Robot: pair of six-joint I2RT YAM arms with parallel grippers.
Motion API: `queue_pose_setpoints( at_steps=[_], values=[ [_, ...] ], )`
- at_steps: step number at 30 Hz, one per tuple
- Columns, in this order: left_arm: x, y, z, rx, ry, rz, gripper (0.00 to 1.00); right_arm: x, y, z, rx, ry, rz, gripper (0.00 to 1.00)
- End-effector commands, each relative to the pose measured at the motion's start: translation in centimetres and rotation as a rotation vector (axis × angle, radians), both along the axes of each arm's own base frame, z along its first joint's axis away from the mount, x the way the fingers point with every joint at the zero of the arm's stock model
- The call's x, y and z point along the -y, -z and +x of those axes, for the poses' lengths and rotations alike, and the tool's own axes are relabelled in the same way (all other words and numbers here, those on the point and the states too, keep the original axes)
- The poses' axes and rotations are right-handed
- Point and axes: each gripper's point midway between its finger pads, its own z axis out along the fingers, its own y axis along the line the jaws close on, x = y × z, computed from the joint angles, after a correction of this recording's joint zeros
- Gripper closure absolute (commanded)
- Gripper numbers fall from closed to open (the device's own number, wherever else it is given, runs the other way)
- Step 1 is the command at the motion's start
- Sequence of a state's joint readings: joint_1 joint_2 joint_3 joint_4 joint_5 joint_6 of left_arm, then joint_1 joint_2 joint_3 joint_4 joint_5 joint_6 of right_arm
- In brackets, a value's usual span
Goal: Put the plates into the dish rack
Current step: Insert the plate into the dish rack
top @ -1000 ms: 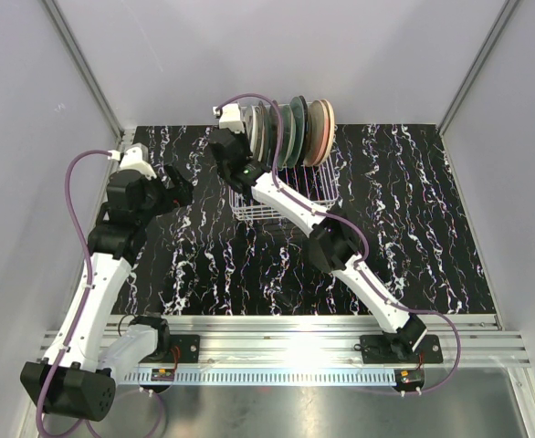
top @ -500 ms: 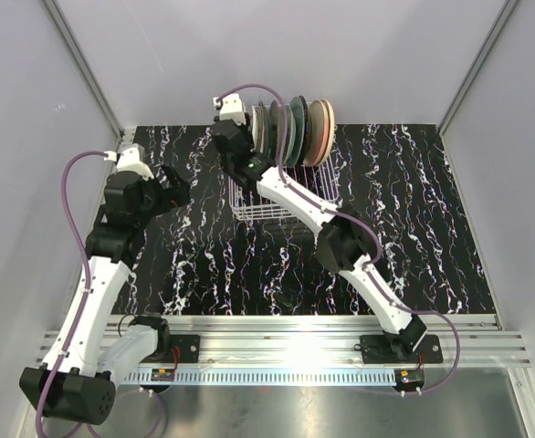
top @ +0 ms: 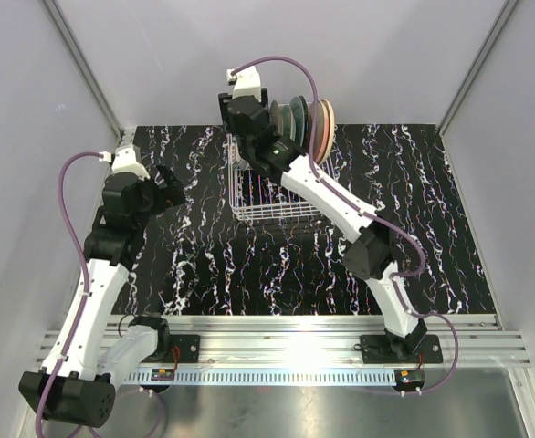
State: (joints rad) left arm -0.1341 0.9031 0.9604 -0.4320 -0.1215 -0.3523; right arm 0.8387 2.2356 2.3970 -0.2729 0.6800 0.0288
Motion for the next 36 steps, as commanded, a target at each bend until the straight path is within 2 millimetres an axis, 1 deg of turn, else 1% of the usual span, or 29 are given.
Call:
queue_pose_setpoints(
  at_steps=[1,2,3,4,5,6,7,8,9,10,11,12,13,14,15,16,17,18,19,20,21,22,23,24,26,29,30,33,36],
  values=[
    [-0.8,-1.6,0.4,0.065,-0.04,0.028,0.01,0.8,-4.3,-3.3,0.012,-0.104,0.041,0.34],
    [-0.9,-1.5,0.4,0.064,-0.045,0.032,0.01,1.2,-4.4,-3.7,0.005,-0.107,0.036,0.32],
    [-1.1,-1.5,0.4,0.061,-0.052,0.036,0.01,1.5,-3.4,-4.0,-0.023,-0.113,0.017,0.3],
    [-1.4,-1.4,0.4,0.061,-0.067,0.042,0.01,2.8,-4.9,-4.7,-0.012,-0.114,0.036,0.29],
    [-1.4,-1.4,0.4,0.062,-0.072,0.043,0.01,3.5,-4.6,-5.0,-0.027,-0.113,0.031,0.26],
    [-1.4,-1.3,0.4,0.059,-0.071,0.046,0.01,3.9,-2.7,-5.4,-0.072,-0.123,0.024,0.22],
    [-1.5,-1.1,0.5,0.057,-0.073,0.046,0.01,6.1,-4.4,-5.8,-0.057,-0.108,0.06,0.21],
    [-1.4,-1.1,0.5,0.057,-0.071,0.046,0.01,7.1,-4.4,-6.1,-0.065,-0.104,0.078,0.2],
    [-1.5,-0.9,0.6,0.053,-0.074,0.047,0.01,8.6,-3.6,-7.0,-0.1,-0.113,0.124,0.17],
    [-1.5,-0.9,0.6,0.051,-0.073,0.051,0.01,11.0,-3.4,-6.5,-0.112,-0.086,0.157,0.16],
    [-1.4,-0.9,0.6,0.052,-0.068,0.054,0.01,11.9,-3.1,-6.6,-0.129,-0.113,0.195,0.16],
    [-1.4,-0.8,0.7,0.048,-0.066,0.062,0.01,13.8,-2.1,-7.7,-0.164,-0.108,0.253,0.15],
    [-1.2,-0.8,0.6,0.046,-0.058,0.076,0.01,15.0,-1.7,-8.0,-0.173,-0.11,0.284,0.13],
    [-1.2,-0.9,0.5,0.048,-0.06,0.086,0.01,18.1,-1.7,-7.3,-0.163,-0.065,0.319,0.12],
    [-1.2,-1.4,0.2,0.065,-0.063,0.095,0.01,18.9,0.4,-7.8,-0.212,-0.081,0.345,0.11],
    [-1.2,-1.7,0.0,0.079,-0.062,0.121,0.01,20.6,-0.9,-8.6,-0.185,-0.077,0.377,0.1],
    [-1.2,-1.9,-0.3,0.099,-0.063,0.128,0.01,21.6,-0.9,-8.9,-0.186,-0.076,0.393,0.09],
    [-1.3,-2.3,-0.7,0.135,-0.069,0.125,0.01,23.3,0.2,-9.0,-0.206,-0.065,0.395,0.09],
    [-1.1,-2.4,-1.0,0.148,-0.062,0.121,0.01,24.2,-0.5,-9.7,-0.187,-0.062,0.398,0.09],
    [-1.0,-2.5,-1.2,0.156,-0.053,0.118,0.01,25.1,0.0,-10.0,-0.195,-0.045,0.386,0.08],
    [-0.7,-2.3,-1.6,0.159,-0.031,0.112,0.01,26.8,0.9,-10.4,-0.197,-0.009,0.367,0.08],
    [-0.6,-2.1,-1.8,0.156,-0.023,0.113,0.01,27.4,1.4,-10.7,-0.196,0.007,0.355,0.08],
    [-0.6,-1.5,-2.0,0.149,-0.017,0.111,0.01,28.6,2.9,-10.8,-0.2,0.062,0.335,0.06],
    [-0.4,-1.2,-2.0,0.143,-0.009,0.11,0.01,29.3,2.5,-11.3,-0.171,0.081,0.337,0.05],
    [-0.5,-0.6,-2.1,0.131,-0.009,0.116,0.01,30.1,3.0,-11.5,-0.158,0.113,0.336,0.03],
    [-0.8,0.0,-2.2,0.102,-0.025,0.127,0.01,30.6,5.1,-12.0,-0.198,0.147,0.321,0.03],
    [-0.7,0.0,-2.1,0.099,-0.017,0.127,0.01,30.7,6.2,-12.1,-0.221,0.158,0.315,0.03],
    [-0.5,-0.4,-2.0,0.104,-0.007,0.124,0.01,31.1,7.9,-12.1,-0.257,0.209,0.352,0.02],
    [-0.3,-0.4,-2.3,0.111,-0.005,0.104,0.01,31.6,9.0,-11.9,-0.266,0.27,0.409,0.0]
  ],
)
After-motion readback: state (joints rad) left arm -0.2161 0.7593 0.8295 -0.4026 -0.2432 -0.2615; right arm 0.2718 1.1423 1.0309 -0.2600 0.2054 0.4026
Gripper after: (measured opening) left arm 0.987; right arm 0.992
